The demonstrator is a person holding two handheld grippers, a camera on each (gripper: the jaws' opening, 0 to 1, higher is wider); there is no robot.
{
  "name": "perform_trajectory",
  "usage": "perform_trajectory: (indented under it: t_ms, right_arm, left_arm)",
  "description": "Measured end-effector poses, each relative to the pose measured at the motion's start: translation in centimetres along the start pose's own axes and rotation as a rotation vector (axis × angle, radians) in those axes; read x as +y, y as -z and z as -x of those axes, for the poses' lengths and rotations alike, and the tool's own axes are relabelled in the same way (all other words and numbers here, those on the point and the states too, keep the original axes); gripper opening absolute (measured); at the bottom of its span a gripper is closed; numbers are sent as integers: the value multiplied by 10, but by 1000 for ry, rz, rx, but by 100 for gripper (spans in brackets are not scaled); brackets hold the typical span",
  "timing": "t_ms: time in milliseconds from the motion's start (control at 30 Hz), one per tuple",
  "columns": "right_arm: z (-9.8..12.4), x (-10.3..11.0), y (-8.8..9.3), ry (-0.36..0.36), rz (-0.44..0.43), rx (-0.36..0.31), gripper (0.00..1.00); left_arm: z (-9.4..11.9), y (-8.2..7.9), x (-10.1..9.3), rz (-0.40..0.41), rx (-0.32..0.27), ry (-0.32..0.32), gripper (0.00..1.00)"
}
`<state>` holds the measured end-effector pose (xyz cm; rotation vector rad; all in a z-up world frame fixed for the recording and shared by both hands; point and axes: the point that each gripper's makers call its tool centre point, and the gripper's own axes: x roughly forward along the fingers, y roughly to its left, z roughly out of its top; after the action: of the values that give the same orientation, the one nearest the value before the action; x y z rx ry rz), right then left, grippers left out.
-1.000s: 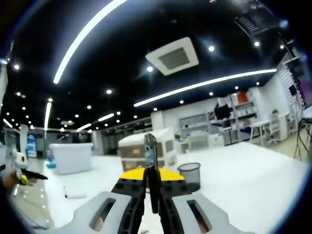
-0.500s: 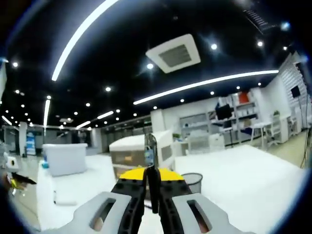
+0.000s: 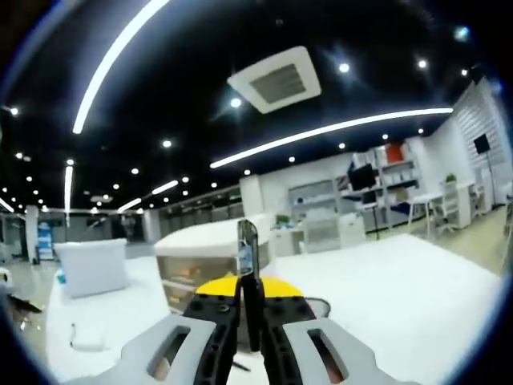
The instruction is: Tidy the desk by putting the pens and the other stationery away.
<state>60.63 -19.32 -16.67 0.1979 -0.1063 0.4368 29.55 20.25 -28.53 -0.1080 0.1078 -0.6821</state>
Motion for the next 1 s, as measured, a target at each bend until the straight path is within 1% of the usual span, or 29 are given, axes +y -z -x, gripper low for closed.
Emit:
perform_trajectory:
  t_ms: [200, 300, 367, 467, 533, 633, 733, 800, 1000]
  right_arm:
    - [-22, -7, 4, 7, 16, 11, 6]
    - [-36, -16, 7, 20, 16, 21, 6]
    - [-39, -17, 8, 27, 18, 25, 6]
    - [-52, -25, 8, 38, 19, 26, 6]
    - [-59, -27, 10, 43, 46, 36, 6]
    - [-71, -35, 12, 57, 48, 46, 6]
    - [-77, -42, 14, 80, 34, 37, 6]
    - [-83, -48, 16, 94, 40, 42, 6]
    - [-99, -57, 20, 108, 58, 53, 6]
  left_arm:
    - [5, 0, 2, 3, -6, -14, 88]
    - [8, 0, 2, 4, -7, -22, 88]
    - [9, -1, 3, 3, -7, -26, 88]
    - [10, -1, 3, -1, -4, -30, 88]
    - [11, -2, 2, -5, -6, -31, 88]
    - [12, -3, 2, -4, -10, -37, 88]
    - [13, -5, 2, -6, -17, -40, 88]
    - [13, -7, 0, -7, -25, -38, 88]
    - [14, -9, -2, -13, -27, -36, 88]
